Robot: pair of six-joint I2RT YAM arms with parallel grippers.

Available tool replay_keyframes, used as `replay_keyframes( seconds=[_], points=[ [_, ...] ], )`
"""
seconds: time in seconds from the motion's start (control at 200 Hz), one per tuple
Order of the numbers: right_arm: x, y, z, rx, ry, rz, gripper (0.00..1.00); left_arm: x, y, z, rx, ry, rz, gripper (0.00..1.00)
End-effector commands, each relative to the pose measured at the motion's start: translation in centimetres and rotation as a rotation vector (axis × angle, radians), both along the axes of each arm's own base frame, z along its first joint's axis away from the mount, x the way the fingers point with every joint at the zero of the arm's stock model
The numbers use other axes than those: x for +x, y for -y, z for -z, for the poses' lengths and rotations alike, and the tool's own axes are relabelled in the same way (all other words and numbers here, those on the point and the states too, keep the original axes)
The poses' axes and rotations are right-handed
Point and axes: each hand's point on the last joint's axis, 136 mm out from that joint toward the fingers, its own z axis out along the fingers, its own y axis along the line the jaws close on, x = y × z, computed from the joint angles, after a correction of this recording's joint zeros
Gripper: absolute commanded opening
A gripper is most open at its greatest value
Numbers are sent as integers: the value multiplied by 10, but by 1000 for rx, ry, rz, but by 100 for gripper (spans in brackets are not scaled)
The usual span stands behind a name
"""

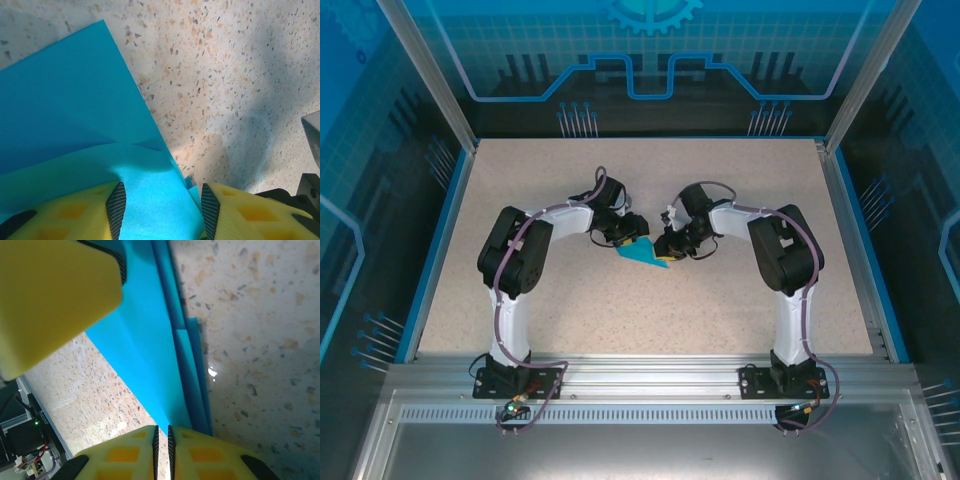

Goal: Fold a paper plane with a square sheet of paper (fold left side to right side)
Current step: Fourth fold the wing at the center of the table.

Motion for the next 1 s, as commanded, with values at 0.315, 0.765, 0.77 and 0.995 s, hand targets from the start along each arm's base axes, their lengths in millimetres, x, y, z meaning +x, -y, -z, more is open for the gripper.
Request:
replay_keyframes(
  seconds=[0.315, 0.765, 0.77, 0.995],
  points=[
    [-29, 22, 43, -190, -102, -42, 16, -16, -14, 6, 93, -55, -7, 53],
    [-47, 42, 59, -294, -155, -43, 15, -8, -37, 13, 140, -63, -42, 54],
    [-47, 42, 59, -295, -155, -43, 15, -8, -38, 13, 142, -64, -43, 54],
    [-50, 45, 60, -302, -162, -44, 15, -7, -64, 28, 181, -83, -68, 54]
  ],
)
